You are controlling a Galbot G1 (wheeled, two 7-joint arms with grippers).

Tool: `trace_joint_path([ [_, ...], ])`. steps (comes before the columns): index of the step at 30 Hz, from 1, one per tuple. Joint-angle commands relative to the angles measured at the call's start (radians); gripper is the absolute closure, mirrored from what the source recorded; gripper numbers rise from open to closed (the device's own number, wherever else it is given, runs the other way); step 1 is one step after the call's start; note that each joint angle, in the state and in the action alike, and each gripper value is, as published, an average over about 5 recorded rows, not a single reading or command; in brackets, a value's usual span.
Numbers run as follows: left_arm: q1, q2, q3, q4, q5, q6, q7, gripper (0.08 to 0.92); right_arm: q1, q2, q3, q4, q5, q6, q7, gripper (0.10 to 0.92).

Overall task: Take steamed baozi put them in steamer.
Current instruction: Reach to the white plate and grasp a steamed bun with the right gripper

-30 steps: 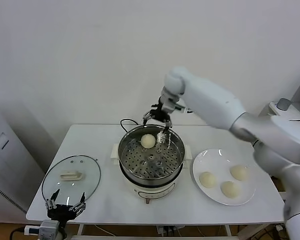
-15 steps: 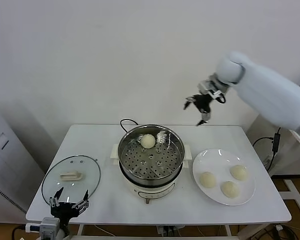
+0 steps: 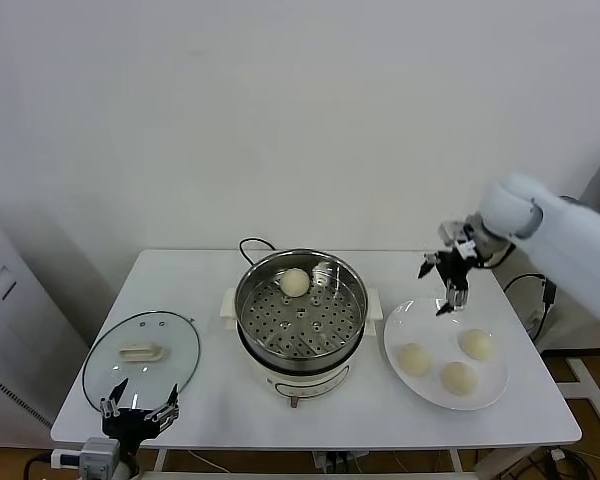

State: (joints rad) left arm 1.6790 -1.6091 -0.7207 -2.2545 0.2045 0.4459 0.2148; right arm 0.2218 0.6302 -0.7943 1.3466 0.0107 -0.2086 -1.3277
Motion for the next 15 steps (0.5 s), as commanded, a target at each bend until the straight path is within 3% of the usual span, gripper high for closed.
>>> trace_joint_path([
  [1, -0.005, -0.044, 0.000, 0.016, -0.001, 0.003, -0.002, 0.177, -0.281, -0.017, 0.147, 0.037, -0.115, -0.058, 0.015, 0.203],
  [15, -0.007, -0.045, 0.000, 0.021, 0.017, 0.005, 0.005, 0.177, -0.361, 0.057, 0.155, -0.019, -0.195, 0.007, 0.016, 0.203],
])
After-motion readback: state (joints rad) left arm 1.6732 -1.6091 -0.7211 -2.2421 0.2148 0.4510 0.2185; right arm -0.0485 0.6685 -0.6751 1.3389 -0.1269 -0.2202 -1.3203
